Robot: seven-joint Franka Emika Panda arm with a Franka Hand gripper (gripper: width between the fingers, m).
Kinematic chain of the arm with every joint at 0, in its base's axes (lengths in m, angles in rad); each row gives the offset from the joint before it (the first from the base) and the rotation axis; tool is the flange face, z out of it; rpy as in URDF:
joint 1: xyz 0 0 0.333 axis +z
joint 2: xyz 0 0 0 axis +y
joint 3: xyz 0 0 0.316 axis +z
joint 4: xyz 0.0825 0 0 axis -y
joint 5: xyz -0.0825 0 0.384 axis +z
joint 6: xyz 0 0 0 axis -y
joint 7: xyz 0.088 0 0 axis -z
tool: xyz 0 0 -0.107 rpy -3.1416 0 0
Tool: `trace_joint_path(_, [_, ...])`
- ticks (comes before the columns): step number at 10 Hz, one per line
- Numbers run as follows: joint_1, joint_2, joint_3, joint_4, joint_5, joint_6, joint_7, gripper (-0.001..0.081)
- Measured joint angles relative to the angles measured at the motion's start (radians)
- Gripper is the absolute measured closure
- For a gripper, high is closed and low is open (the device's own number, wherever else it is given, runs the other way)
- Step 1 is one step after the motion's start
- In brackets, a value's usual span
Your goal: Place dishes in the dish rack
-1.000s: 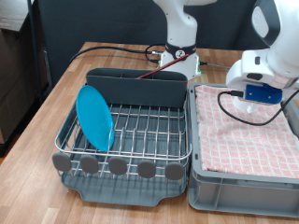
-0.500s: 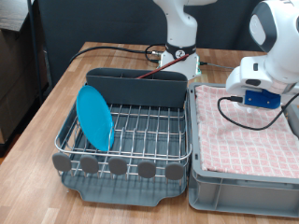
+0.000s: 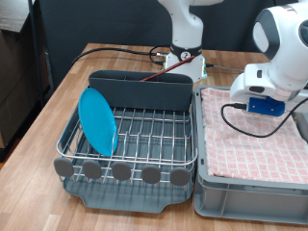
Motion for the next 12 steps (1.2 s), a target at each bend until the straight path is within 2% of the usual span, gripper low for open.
trace_joint_path(2, [0.0, 0.0, 0.0, -0.003, 0.0, 0.003, 0.0, 0.0429])
trace_joint_path(3, [0.0, 0.0, 0.0, -0.004, 0.0, 0.005, 0.0, 0.0429])
trace_joint_path(4, [0.0, 0.0, 0.0, -0.005, 0.0, 0.006, 0.0, 0.0577])
trace_joint_path(5, [0.0, 0.0, 0.0, -0.005, 0.0, 0.006, 0.0, 0.0577])
trace_joint_path(6, [0.0, 0.0, 0.0, -0.005, 0.0, 0.006, 0.0, 0.0736])
trace_joint_path(12, [-0.002, -0.026, 0.0, 0.007, 0.003, -0.022, 0.0, 0.0734])
